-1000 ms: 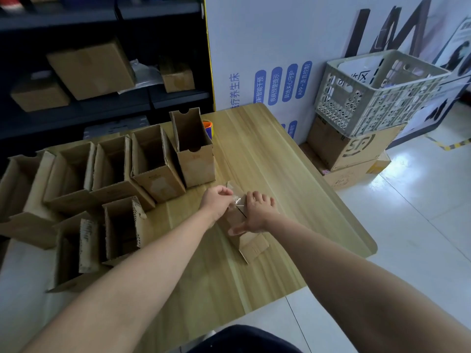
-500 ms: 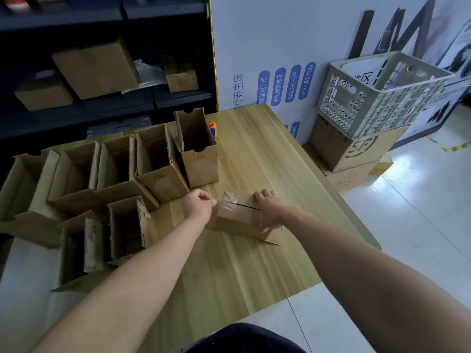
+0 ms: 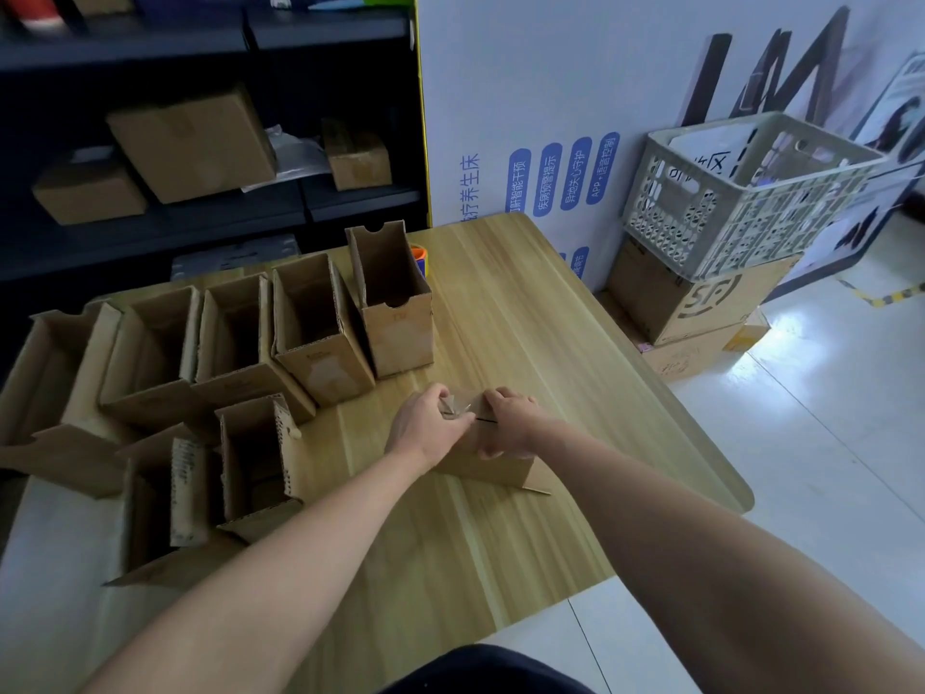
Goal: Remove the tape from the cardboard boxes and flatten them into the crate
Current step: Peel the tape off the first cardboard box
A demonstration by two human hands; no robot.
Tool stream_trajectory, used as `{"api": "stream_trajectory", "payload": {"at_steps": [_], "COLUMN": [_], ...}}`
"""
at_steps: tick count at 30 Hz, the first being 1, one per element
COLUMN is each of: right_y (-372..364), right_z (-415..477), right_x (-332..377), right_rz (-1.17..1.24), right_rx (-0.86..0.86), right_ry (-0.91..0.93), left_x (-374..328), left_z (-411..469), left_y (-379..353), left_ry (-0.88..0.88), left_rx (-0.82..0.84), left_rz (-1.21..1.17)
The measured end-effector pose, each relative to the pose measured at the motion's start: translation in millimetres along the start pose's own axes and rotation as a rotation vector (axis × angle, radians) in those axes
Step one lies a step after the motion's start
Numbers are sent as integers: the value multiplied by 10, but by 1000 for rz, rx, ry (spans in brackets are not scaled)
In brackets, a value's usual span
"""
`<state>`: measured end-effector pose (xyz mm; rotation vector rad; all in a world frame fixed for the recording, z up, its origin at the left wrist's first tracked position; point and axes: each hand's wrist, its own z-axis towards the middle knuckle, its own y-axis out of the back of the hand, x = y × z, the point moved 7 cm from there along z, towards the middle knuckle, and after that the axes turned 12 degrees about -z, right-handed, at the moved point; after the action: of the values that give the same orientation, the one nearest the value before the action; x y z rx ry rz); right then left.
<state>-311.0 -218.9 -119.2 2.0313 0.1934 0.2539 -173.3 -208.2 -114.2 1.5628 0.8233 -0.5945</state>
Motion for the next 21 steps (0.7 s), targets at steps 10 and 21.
{"api": "stream_trajectory", "payload": {"at_steps": [10,21], "right_y": [-74,-54], "right_z": [34,34], "right_x": [-3,-33], "right_rz": [25,0], "right_rx": [-43,29], "right_ry": [-41,-84], "left_x": [372,804], "left_z": [42,80], "left_y": [376,1201], "left_ry": [238,391], "left_rx": [-268,-703], "left_rz": [-427,-857]}}
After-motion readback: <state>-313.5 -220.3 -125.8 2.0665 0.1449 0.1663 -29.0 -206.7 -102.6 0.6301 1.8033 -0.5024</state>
